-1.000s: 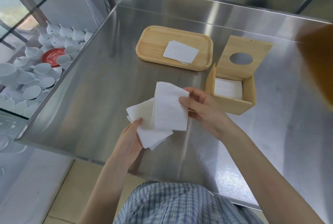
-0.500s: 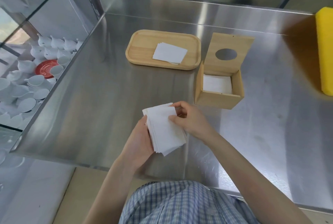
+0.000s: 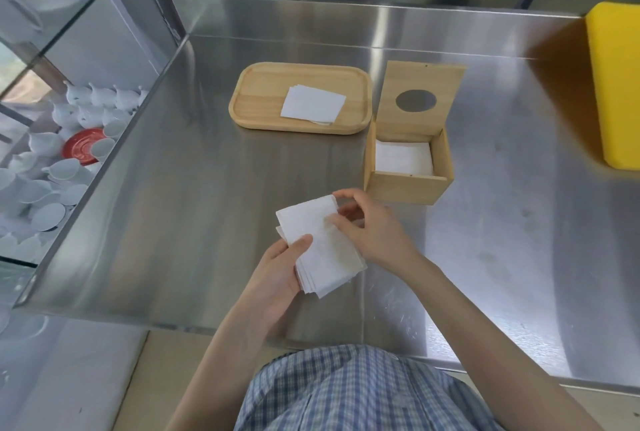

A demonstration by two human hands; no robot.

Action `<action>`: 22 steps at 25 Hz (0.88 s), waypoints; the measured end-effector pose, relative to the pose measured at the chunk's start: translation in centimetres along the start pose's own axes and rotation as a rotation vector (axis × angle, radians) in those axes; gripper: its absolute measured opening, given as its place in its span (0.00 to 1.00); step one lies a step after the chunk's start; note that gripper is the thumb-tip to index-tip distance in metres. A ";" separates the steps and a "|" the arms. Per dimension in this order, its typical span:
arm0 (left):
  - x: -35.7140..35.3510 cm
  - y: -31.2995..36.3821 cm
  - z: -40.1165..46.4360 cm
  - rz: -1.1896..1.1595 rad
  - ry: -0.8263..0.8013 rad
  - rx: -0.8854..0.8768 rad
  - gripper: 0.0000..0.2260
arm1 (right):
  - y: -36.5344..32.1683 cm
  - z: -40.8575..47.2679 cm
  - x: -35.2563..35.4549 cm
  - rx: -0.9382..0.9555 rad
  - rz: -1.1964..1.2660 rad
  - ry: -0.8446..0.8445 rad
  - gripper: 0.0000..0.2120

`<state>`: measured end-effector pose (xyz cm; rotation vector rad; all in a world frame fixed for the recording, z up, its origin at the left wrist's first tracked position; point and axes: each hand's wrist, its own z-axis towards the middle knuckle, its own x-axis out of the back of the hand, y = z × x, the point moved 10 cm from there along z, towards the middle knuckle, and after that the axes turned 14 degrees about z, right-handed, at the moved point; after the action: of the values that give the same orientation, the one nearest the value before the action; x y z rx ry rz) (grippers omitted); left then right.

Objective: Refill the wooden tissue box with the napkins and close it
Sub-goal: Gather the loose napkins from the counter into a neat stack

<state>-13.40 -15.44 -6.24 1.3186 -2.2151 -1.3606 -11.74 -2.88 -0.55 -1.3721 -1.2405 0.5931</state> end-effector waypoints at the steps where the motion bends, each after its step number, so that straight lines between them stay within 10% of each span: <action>1: -0.2 0.3 0.0 -0.020 0.004 -0.005 0.10 | 0.5 -0.2 0.6 -0.021 0.042 0.035 0.19; 8: -2.7 2.5 0.3 -0.074 -0.006 -0.103 0.12 | 5.6 -3.1 0.4 -0.351 0.443 -0.058 0.19; 22: -4.1 4.3 1.8 0.282 0.097 -0.138 0.08 | 3.2 -3.3 9.5 -0.200 0.303 0.163 0.13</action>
<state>-14.58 -10.43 -2.77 0.9619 -2.1050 -1.2882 -4.77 4.98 0.08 -1.7598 -0.9873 0.5617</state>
